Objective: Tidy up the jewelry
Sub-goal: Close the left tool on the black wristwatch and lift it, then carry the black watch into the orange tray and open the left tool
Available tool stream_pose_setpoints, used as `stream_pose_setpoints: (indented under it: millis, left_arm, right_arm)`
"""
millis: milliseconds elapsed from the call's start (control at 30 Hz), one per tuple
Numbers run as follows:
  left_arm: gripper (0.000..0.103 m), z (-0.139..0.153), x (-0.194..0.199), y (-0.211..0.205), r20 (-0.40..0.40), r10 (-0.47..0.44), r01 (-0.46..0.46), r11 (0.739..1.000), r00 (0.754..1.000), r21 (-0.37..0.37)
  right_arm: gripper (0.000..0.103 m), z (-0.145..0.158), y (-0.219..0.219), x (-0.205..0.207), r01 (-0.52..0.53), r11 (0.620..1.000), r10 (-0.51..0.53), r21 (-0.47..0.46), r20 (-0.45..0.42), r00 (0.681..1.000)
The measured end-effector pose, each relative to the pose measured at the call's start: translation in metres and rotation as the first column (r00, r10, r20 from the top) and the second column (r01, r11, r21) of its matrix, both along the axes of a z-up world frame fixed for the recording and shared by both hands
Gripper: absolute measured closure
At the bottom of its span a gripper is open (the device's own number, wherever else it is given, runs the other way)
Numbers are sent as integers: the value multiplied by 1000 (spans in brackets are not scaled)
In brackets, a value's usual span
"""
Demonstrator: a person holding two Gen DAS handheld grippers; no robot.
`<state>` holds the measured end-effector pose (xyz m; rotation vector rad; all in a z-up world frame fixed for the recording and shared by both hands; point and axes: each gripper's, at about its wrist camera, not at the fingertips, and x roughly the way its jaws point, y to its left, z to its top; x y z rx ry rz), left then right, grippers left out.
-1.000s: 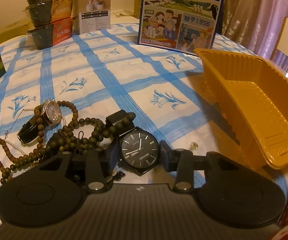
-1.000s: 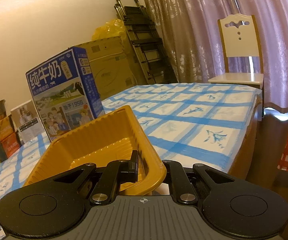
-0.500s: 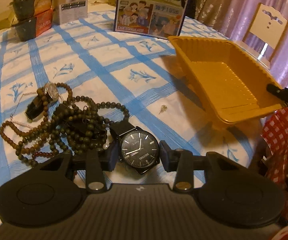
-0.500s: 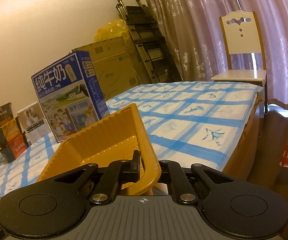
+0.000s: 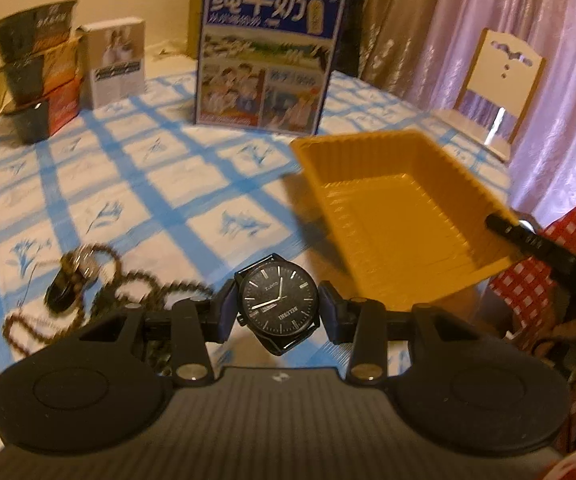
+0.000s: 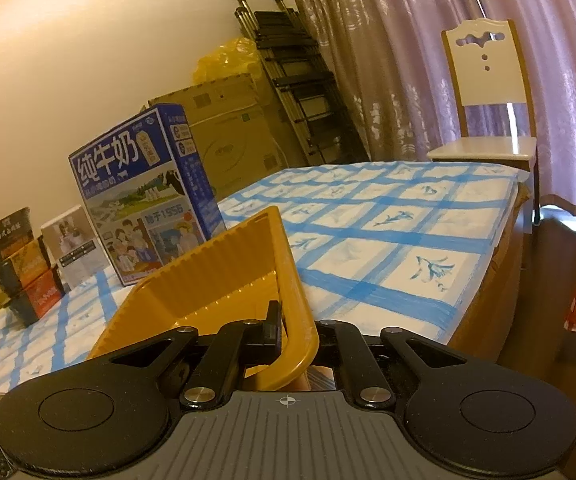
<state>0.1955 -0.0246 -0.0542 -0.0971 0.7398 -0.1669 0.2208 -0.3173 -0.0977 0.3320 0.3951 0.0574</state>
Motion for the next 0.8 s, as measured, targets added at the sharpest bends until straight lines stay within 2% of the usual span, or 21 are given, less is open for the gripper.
stream_pose_setpoints:
  millis: [167,367,567,800]
  left_arm:
    - [65,14,18,-17,39,-47,49,998,998,-49]
    - [65,17,47,-48,58,-116,121,988,991,-91]
    - [65,-7,71,-76,33,-152,154,986,988,-69]
    - [65,-31,93,-90,10,-163,163,986,987,-44]
  right_arm:
    - [96,1,1,1,-3,1000,3,1,-6,1000]
    - [96,4,7,4,-16,1000,16,-18,-8,1000]
    - [96,5,8,5,-18,1000,18,-22,-9,1000]
    - [96,5,10,6,-18,1000,18,-23,-14,1000]
